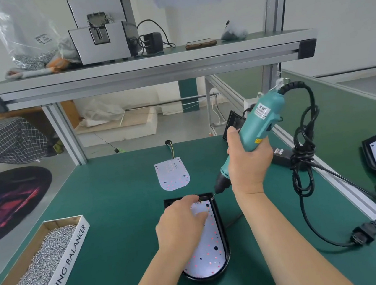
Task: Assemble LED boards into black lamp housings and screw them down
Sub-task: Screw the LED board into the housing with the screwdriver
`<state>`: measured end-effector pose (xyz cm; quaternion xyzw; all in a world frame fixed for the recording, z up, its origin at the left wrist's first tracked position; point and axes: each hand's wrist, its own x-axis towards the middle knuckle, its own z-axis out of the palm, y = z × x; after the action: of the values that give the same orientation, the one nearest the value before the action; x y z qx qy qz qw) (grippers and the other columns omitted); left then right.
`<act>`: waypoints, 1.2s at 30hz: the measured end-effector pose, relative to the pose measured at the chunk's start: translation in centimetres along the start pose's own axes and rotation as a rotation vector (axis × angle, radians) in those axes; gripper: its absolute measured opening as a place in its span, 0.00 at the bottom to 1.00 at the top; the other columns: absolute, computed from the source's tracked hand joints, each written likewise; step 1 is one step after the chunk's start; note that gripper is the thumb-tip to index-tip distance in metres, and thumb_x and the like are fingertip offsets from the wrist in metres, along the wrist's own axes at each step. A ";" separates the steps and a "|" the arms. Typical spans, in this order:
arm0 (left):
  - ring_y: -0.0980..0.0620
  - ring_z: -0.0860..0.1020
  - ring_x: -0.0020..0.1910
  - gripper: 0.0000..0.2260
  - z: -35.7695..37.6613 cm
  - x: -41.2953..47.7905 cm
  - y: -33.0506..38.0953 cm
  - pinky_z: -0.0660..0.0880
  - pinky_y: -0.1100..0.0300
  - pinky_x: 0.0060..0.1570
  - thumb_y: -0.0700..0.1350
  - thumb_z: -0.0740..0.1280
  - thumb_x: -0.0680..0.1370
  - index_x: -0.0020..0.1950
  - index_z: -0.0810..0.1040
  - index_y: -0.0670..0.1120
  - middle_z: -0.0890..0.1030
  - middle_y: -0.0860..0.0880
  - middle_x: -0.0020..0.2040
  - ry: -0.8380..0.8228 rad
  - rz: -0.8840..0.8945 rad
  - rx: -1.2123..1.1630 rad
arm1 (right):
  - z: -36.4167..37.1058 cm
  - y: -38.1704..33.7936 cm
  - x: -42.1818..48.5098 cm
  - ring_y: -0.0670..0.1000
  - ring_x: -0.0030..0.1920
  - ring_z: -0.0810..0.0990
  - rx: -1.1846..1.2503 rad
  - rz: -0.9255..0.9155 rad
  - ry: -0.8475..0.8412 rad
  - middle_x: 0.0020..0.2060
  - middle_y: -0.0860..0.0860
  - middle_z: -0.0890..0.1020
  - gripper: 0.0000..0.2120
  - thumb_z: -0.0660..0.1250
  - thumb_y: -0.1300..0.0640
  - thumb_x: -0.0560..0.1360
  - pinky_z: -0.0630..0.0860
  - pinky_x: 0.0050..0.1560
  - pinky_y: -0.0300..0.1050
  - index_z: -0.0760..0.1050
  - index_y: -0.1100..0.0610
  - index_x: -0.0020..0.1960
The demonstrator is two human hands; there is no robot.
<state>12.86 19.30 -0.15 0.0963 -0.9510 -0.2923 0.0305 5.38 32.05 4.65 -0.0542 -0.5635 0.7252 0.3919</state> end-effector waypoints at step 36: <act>0.47 0.73 0.39 0.10 1.9 1.0 -0.2 0.60 0.59 0.32 0.54 0.64 0.79 0.44 0.68 0.50 0.69 0.52 0.33 -0.083 0.203 0.449 | 0.7 4.4 -2.2 0.45 0.26 0.72 -0.152 -0.122 -0.168 0.26 0.41 0.74 0.14 0.72 0.50 0.71 0.71 0.31 0.41 0.67 0.50 0.36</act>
<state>11.68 20.00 -1.80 -0.0075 -0.9973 -0.0726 -0.0014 4.30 29.83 0.27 0.0115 -0.6499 0.6573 0.3813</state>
